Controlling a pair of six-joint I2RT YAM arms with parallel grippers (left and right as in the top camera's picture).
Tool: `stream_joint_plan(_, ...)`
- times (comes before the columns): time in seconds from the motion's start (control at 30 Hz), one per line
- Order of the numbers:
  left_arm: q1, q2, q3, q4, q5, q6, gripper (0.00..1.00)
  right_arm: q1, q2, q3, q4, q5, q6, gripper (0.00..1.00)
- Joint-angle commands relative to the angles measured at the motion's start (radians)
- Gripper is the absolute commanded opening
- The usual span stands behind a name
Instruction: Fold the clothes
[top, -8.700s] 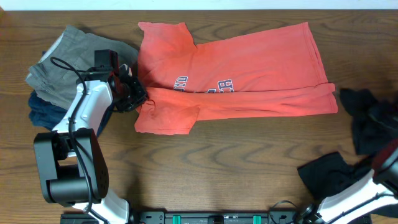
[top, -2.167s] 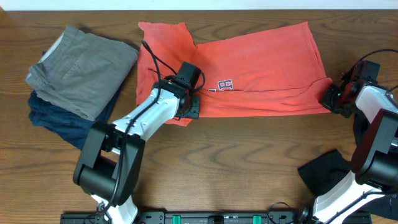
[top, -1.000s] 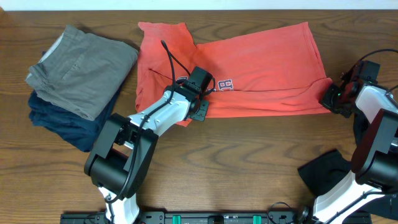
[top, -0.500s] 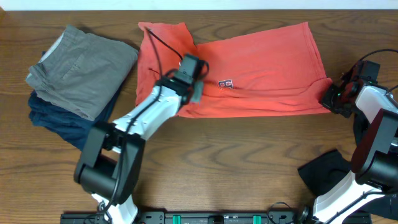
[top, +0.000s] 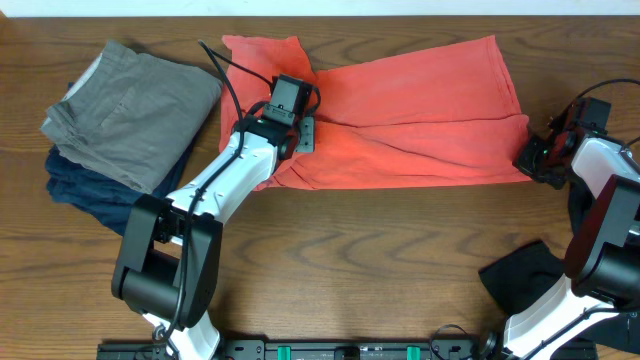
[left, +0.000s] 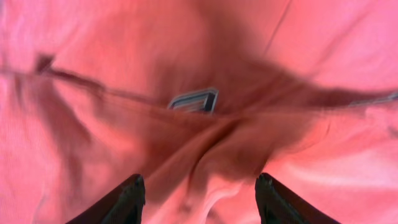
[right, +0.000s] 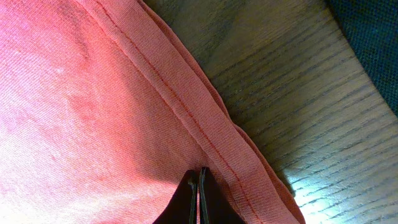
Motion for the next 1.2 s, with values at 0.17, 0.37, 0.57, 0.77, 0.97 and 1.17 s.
stream_joint_plan(0.17, 0.068, -0.024, 0.011, -0.12, 0.007, -0.005, 0.59, 0.011, 0.048, -0.047, -0.019, 0.038, -0.013, 0.04)
stream_joint_plan(0.37, 0.136, -0.056, 0.011, -0.19, 0.008, -0.013, 0.59, 0.011, 0.049, -0.047, -0.023, 0.038, -0.013, 0.04)
stream_joint_plan(0.57, 0.204, -0.053, -0.014, -0.214, 0.008, -0.077, 0.57, 0.011, 0.048, -0.047, -0.023, 0.038, -0.013, 0.04)
stream_joint_plan(0.77, 0.241, -0.053, -0.049, -0.18, 0.011, -0.076, 0.61, 0.011, 0.049, -0.047, -0.025, 0.038, -0.013, 0.04)
stream_joint_plan(0.97, 0.248, -0.029, -0.063, -0.127, 0.011, -0.076, 0.61, 0.011, 0.048, -0.047, -0.033, 0.038, -0.013, 0.04)
stream_joint_plan(1.17, 0.248, 0.026, -0.063, -0.093, 0.076, -0.076, 0.49, 0.011, 0.048, -0.047, -0.034, 0.038, -0.013, 0.05)
